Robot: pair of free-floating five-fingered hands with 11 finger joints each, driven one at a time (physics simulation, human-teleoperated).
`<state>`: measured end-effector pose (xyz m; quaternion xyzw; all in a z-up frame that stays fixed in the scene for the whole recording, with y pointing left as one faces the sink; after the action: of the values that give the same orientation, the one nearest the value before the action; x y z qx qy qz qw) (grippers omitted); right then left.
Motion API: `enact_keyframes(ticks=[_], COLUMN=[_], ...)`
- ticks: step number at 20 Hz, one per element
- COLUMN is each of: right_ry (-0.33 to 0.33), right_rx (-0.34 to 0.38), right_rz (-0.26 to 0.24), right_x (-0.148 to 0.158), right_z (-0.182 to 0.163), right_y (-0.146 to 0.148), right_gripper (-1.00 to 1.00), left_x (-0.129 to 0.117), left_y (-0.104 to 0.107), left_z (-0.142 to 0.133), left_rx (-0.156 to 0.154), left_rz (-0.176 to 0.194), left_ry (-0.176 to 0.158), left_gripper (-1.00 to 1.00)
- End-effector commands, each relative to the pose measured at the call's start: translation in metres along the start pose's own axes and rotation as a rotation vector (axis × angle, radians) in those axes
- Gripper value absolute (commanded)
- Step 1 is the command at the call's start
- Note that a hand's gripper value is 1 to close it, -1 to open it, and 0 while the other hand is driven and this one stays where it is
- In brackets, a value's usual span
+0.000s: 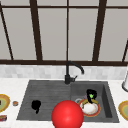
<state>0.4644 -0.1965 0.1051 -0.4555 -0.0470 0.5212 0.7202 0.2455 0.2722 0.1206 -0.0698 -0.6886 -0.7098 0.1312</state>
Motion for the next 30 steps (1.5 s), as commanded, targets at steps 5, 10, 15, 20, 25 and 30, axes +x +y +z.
enact_keyframes(ticks=[5, 10, 15, 20, 25, 30], right_ry=[-0.003, -0.048, -0.101, -0.142, -0.091, -0.005], right_rx=[-0.042, -0.05, -0.055, -0.069, -0.079, -0.129], right_rz=[0.047, 0.036, 0.006, 0.014, 0.043, 0.021], right_x=[0.053, 0.068, 0.069, 0.083, 0.103, 0.081], right_z=[-0.067, -0.109, -0.156, -0.185, -0.197, -0.165], right_y=[0.005, 0.022, 0.045, 0.071, 0.077, 0.072], right_gripper=[1.0, 1.0, 1.0, 1.0, 1.0, -1.0], left_x=[0.0, 0.0, 0.0, 0.0, 0.0, 0.0], left_y=[0.0, 0.0, 0.0, 0.0, 0.0, 0.0], left_z=[0.0, 0.0, 0.0, 0.0, 0.0, 0.0], left_rx=[0.0, 0.0, 0.0, 0.0, 0.0, 0.0], left_rz=[0.0, 0.0, 0.0, 0.0, 0.0, 0.0], left_ry=[0.0, 0.0, 0.0, 0.0, 0.0, 0.0], left_gripper=[0.0, 0.0, 0.0, 0.0, 0.0, 0.0])
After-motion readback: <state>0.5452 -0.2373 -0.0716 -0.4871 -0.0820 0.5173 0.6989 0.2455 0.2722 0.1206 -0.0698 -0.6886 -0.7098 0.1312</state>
